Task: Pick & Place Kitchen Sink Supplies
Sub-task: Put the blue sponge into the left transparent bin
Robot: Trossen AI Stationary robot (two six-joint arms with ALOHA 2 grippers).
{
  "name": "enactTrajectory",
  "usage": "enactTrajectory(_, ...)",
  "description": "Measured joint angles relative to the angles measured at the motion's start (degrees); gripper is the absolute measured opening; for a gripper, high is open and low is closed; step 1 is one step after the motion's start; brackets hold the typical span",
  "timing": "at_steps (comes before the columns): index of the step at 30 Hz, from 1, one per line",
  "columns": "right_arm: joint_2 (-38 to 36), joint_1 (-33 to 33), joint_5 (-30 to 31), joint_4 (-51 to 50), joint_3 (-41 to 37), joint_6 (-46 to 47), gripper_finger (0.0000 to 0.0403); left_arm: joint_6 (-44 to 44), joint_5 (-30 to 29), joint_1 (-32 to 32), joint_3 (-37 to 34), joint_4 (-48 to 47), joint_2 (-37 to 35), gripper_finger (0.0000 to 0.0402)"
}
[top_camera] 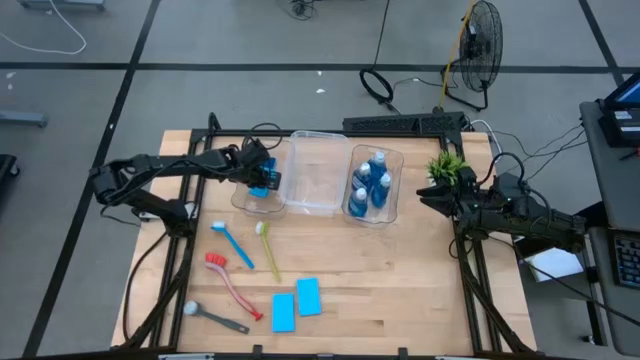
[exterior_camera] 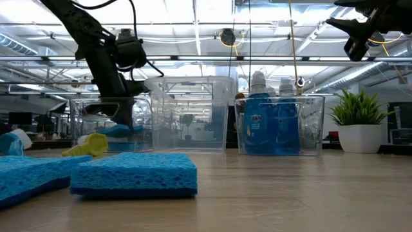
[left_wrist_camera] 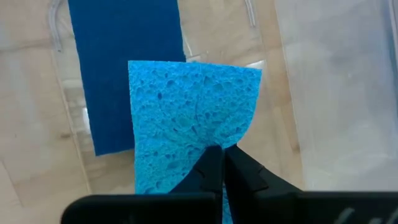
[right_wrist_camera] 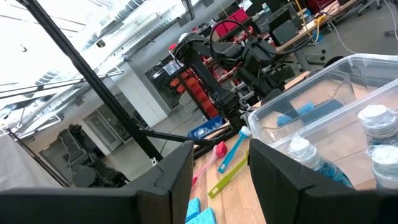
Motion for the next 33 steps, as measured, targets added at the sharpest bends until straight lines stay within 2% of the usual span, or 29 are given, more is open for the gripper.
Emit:
enactTrajectory(11, 0.0, 0.0, 0.0, 0.0, 0.0, 0.0, 0.0141, -1.9, -1.9, 0.0, 0.0, 0.2, 0.0, 0.0044)
enactTrajectory(15, 0.0, 0.0, 0.0, 0.0, 0.0, 0.0, 0.0141, -1.5, -1.6, 0.0, 0.0, 0.6, 0.0, 0.0088)
enactTrajectory(20, 0.0, 0.0, 0.0, 0.0, 0.0, 0.0, 0.0141, -1.9, -1.2, 0.0, 0.0, 0.6, 0.0, 0.0161)
enactTrajectory(25, 0.0, 0.0, 0.0, 0.0, 0.0, 0.0, 0.0141, -1.9, 1.5, 0.0, 0.0, 0.5, -1.5, 0.0225)
enactTrajectory(29, 0.0, 0.0, 0.0, 0.0, 0.0, 0.0, 0.0141, -2.1, 1.7, 0.0, 0.0, 0.3, -3.7, 0.0251)
enactTrajectory(33, 0.0, 0.0, 0.0, 0.0, 0.0, 1.2, 0.0141, -2.6, 1.8, 0.0, 0.0, -0.6, -7.2, 0.025)
